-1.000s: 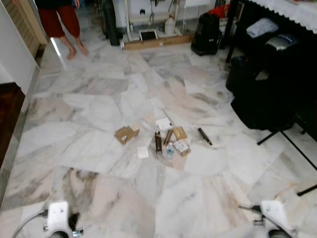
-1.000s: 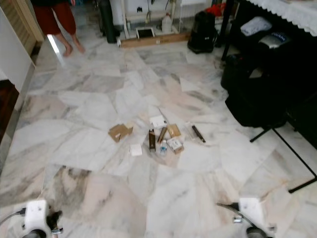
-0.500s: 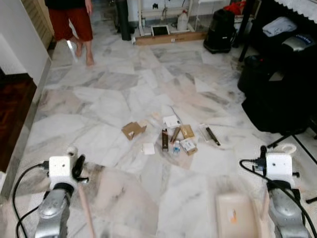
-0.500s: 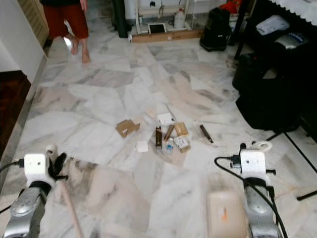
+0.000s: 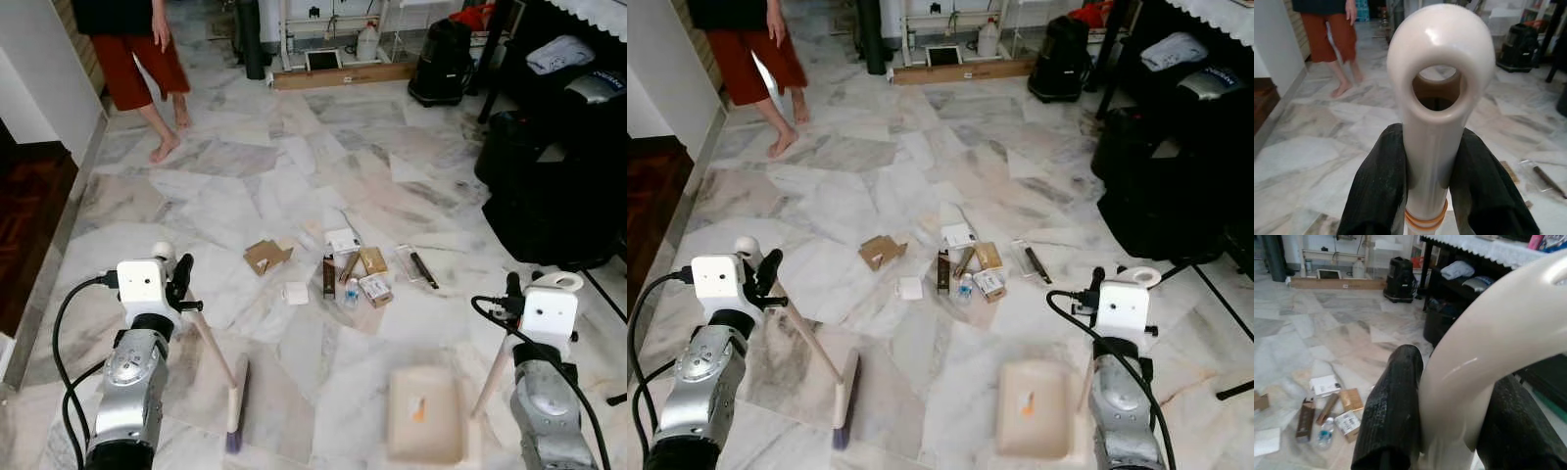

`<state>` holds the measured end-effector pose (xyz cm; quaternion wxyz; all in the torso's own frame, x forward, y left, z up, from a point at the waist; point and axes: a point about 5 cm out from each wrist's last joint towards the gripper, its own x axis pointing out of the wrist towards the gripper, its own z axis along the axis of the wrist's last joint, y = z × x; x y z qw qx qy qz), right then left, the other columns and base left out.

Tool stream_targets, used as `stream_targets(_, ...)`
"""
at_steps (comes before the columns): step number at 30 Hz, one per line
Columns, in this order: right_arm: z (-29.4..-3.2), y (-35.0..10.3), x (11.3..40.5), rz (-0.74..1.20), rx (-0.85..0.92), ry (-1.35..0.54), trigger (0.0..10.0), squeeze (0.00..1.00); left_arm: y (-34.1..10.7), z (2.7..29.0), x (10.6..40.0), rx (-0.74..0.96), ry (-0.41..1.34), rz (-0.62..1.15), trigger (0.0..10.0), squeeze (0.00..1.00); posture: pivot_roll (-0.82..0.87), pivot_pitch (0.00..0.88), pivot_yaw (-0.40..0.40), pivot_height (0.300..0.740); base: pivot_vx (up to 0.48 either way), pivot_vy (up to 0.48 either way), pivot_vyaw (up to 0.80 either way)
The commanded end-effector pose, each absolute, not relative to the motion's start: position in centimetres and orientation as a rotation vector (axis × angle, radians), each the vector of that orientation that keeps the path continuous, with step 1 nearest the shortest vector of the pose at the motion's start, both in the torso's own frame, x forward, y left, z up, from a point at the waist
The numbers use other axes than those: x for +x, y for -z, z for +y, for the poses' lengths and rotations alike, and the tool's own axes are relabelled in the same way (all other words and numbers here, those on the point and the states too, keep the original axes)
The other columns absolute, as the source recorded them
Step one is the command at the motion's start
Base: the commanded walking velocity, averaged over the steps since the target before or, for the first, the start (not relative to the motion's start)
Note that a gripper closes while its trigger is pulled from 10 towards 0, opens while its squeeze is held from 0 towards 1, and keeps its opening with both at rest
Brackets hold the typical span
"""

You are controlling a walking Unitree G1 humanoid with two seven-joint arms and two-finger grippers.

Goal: Sweep floor

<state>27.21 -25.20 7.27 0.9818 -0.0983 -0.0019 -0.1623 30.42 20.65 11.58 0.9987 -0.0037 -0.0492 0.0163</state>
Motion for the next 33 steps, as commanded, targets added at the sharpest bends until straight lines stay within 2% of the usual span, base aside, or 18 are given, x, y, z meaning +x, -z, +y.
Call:
stream_targets(1,-25.1,-7.6,27.2,-0.027,-0.18,0.337,10.0,0.0,-12.8,20.0,31.1,-0.015,-0.019,-0.136,10.0,0.0,-0.05,0.061,0.007,0.74,0.0,0.0,0.0)
stream_targets(11,-24.1,-5.5,27.2,0.029,-0.126,0.335,10.0,0.0,-12.4,18.9,32.0,-0.047,0.017,-0.124,10.0,0.0,-0.05,0.04,0.019,0.74,0.0,0.0,0.0)
stream_targets(18,-23.6,-5.7,27.5,-0.003,-0.077,0.343,10.0,0.0,-11.2,18.5,31.6,-0.029,0.037,-0.099,10.0,0.0,-0.06,0.025,0.018,0.74,0.0,0.0,0.0)
stream_targets(33,-22.9,-5.7,28.0,-0.009,-0.065,0.311,10.0,0.0,-11.3,18.5,31.8,-0.026,0.044,-0.113,10.0,0.0,-0.05,0.059,0.009,0.74,0.0,0.0,0.0)
